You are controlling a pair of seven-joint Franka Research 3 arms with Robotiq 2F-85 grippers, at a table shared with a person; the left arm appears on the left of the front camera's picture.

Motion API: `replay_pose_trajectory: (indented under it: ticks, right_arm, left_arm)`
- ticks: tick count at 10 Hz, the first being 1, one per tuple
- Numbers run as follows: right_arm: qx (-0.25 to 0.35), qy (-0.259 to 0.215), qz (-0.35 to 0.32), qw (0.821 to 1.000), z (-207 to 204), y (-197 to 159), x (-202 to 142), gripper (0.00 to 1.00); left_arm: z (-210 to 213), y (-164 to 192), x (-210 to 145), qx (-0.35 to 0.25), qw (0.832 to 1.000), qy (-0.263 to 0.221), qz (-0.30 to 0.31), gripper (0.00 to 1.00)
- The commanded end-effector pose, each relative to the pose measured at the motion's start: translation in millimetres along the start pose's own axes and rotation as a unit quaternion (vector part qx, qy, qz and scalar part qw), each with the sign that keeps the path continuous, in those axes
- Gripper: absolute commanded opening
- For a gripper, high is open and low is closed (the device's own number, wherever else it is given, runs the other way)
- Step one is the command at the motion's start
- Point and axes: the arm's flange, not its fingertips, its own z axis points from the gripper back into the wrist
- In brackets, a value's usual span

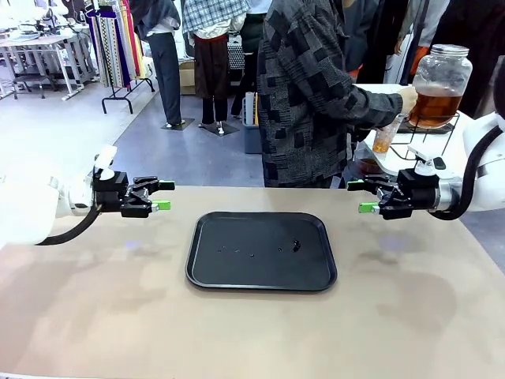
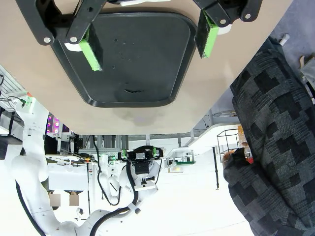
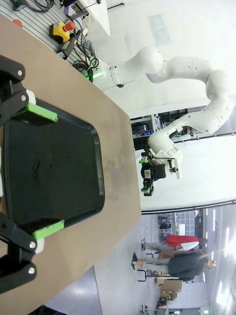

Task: Pour the drink into the iced cup.
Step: Open the gripper to release the iced cup you were holding.

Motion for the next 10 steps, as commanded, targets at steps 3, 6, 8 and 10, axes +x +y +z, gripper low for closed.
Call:
replay_pose_trajectory:
  ticks: [3,6,8,10]
  right_arm:
    - [0.001,0.000,-0.001,1.000,-1.0,-0.7,2.0,1.00]
    - [0.001,0.000,-0.001,1.000,-1.0,-0.7,2.0,1.00]
    - [0.001,0.000,-0.001,1.000,-1.0,-0.7,2.0,1.00]
    - [0.001,0.000,-0.001,1.000,-1.0,-0.7,2.0,1.00]
  left_arm:
    - [-0.4,-0.2,1.0,0.000,1.000,-0.002,-0.001,1.00]
    - [-0.4,-0.2,1.0,0.000,1.000,-0.002,-0.001,1.00]
    - [-0.4,-0.2,1.0,0.000,1.000,-0.002,-0.001,1.00]
    - [-0.4,-0.2,1.0,0.000,1.000,-0.002,-0.001,1.00]
